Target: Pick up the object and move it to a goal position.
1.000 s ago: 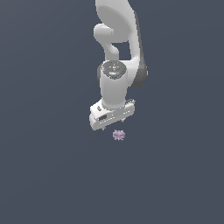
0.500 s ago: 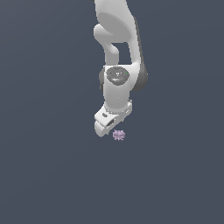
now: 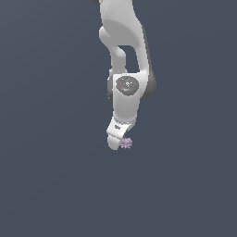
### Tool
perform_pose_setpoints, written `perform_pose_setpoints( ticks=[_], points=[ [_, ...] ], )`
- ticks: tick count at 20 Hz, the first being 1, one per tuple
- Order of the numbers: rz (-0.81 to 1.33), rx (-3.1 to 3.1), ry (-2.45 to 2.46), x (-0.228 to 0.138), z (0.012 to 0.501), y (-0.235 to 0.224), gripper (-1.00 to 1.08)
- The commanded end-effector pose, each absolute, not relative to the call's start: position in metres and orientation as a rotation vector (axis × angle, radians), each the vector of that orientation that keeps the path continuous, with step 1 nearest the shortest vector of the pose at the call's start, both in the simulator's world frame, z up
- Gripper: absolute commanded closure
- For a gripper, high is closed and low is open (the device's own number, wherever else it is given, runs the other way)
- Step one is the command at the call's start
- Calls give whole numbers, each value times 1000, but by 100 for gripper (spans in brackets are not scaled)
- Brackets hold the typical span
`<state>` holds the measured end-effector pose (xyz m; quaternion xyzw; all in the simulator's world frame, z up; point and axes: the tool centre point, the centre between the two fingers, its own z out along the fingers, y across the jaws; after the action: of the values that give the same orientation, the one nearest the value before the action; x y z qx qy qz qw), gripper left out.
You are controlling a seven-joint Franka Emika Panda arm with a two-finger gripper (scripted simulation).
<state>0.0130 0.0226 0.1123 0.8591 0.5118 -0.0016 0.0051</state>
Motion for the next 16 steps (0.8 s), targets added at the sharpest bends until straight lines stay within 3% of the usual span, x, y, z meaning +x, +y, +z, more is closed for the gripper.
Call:
perform_pose_setpoints(
  ticks=[1,16],
  points=[
    [-6,2627,1707,13,108,25,-92],
    [-1,2316,2121,12,91,37,-92]
  ],
)
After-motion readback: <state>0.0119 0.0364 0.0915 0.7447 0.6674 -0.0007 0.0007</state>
